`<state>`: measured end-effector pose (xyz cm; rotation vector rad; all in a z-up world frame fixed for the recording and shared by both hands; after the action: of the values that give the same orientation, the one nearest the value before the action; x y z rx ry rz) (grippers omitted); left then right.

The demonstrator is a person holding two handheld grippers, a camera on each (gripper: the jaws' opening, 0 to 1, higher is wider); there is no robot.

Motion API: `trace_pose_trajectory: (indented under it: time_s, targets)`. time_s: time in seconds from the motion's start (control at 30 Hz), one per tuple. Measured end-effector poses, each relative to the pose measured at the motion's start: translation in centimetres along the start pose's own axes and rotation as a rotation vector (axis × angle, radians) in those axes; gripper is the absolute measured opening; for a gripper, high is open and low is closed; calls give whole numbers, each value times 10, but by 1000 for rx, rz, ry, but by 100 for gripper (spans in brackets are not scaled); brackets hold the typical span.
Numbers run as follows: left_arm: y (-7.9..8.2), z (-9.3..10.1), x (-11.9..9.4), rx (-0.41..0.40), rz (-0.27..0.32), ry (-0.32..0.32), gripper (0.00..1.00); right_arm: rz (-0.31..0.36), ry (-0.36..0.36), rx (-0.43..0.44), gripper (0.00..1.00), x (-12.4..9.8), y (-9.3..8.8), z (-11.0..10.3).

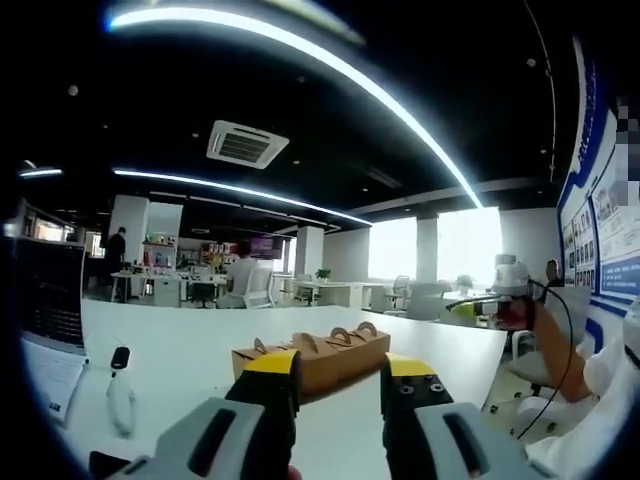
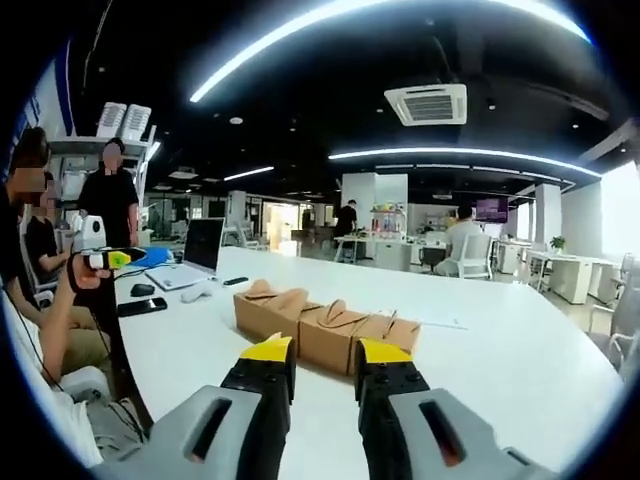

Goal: Pick up one paper box from the group, open the paper box, and remove the item inside

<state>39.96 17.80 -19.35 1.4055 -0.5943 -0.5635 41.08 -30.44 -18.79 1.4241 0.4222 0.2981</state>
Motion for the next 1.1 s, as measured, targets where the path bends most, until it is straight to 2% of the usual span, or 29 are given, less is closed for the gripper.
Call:
trace_pose_trajectory:
  time_s: [0.33,0.7,1.1]
  targets:
    - [0,1,3,0,-3,-7,33,-44,-12,6,23,20,4,14]
    - [3,8,7,9,2,-31,33,-134,0,45,23,61,-2,36]
    - [4,11,8,18,4,-42,33,-159,10,100,20,99,-8,52]
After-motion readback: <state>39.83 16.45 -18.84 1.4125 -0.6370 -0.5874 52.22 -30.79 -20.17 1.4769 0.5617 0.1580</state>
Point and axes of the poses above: the point that each gripper's makers call its tool centre point, and the gripper's own axes: x roughly forward along the fingers, z roughly to its right, y roughly out of its top, the point moved 10 cm from there along -x, roughly backward along the fingers, and after that the axes turned 1 degree about -x, right-handed, at the moved point
